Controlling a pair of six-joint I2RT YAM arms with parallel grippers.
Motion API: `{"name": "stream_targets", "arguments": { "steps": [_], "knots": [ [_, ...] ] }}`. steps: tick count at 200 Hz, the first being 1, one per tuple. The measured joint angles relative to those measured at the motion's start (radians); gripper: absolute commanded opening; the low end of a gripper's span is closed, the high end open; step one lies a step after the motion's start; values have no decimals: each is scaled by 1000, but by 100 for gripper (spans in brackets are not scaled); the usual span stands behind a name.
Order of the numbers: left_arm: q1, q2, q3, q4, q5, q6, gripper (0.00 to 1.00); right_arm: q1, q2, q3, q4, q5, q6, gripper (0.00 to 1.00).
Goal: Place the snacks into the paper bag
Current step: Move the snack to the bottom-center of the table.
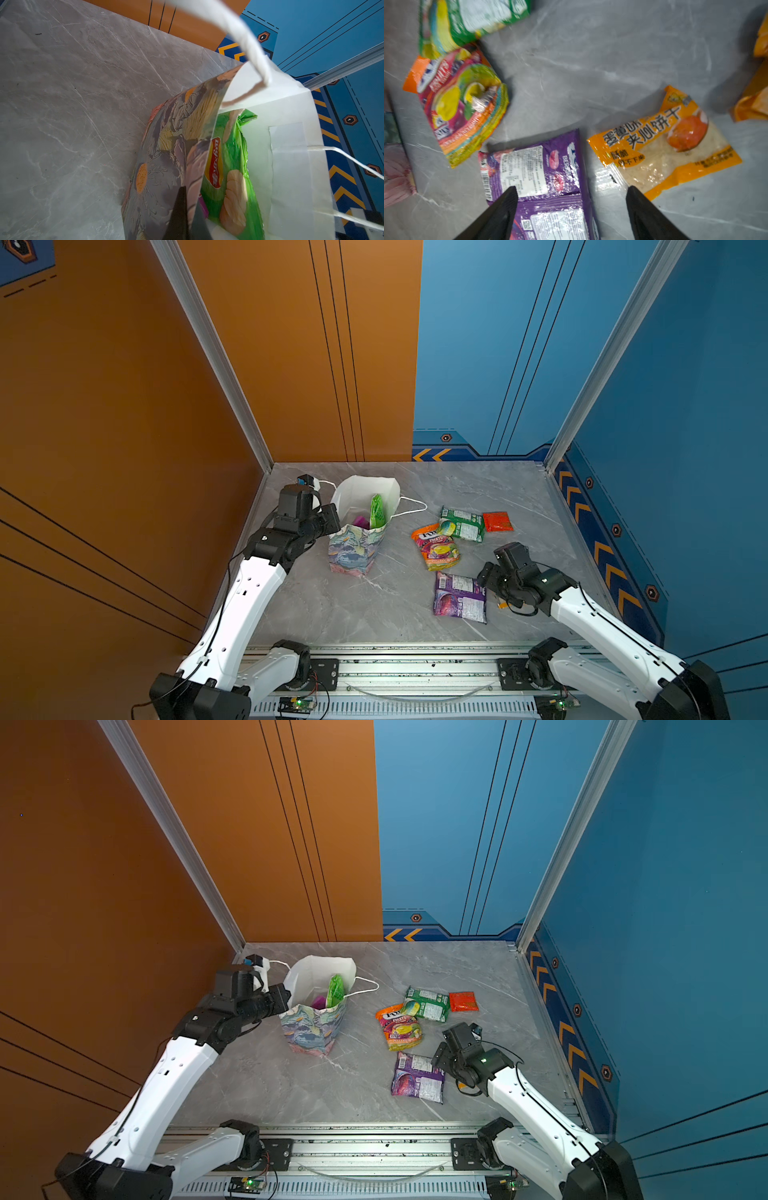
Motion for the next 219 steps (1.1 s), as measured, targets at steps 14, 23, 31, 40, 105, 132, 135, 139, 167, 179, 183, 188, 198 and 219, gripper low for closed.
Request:
{"name": "stream_targets", "arguments": {
  "steps": [14,23,31,40,105,132,135,139,167,179,183,188,198,219],
  "knots": [
    [2,-3,-1,0,0,1,0,17,19,-24,24,-13,24,84],
    [2,-3,-1,-1,0,4,0,22,37,-37,45,-29,39,84],
    [4,-4,-1,-1,0,6,0,28,61,-44,63,-40,53,84],
    [6,-4,-1,-1,0,7,0,36,81,-45,80,-50,62,85],
    [12,-6,-2,-1,0,7,0,192,339,52,234,-89,97,85],
    [13,-6,-3,-1,0,7,0,252,418,129,269,-107,87,85],
    [13,-6,-3,-1,-1,7,0,256,422,136,269,-109,85,85],
    [13,-6,-4,-1,-1,7,0,258,423,142,269,-109,80,85],
    [13,-6,-6,-1,-1,7,0,240,401,149,255,-111,58,87],
    [13,-6,-6,-1,-1,7,0,232,371,137,248,-111,50,86],
    [13,-6,-6,-1,-1,7,0,229,350,129,248,-112,47,86],
    [13,-6,-6,-1,-1,7,0,227,331,118,249,-113,43,85],
    [13,-6,-6,-1,-1,7,0,225,296,95,249,-127,36,82],
    [13,-6,-6,-1,-1,7,0,225,268,47,261,-164,13,76]
  ]
}}
